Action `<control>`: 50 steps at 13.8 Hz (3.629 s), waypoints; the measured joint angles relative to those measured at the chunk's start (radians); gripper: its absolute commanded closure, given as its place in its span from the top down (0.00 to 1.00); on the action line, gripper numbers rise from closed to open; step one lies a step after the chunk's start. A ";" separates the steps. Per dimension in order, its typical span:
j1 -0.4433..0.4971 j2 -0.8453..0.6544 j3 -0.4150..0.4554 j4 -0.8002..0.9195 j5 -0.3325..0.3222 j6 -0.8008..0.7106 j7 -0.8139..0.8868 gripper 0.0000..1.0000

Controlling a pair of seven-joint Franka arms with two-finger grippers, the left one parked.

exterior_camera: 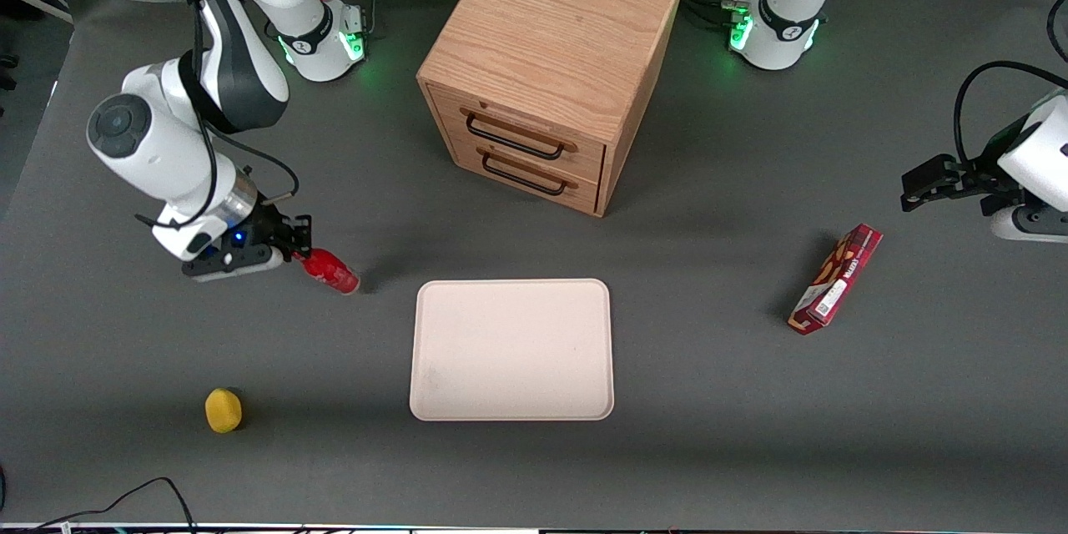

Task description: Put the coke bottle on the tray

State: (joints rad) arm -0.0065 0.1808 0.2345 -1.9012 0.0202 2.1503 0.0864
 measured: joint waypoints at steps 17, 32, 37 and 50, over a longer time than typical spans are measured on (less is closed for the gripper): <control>0.373 0.600 -0.193 0.749 -0.100 -0.086 0.276 1.00; 0.123 0.363 -0.149 0.796 -0.086 -0.374 0.147 1.00; 0.008 0.170 -0.141 0.703 -0.067 -0.550 0.058 1.00; -0.088 -0.131 -0.130 0.291 -0.021 -0.439 -0.013 1.00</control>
State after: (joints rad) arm -0.0946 0.0499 0.1048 -1.6102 -0.0013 1.7109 0.0738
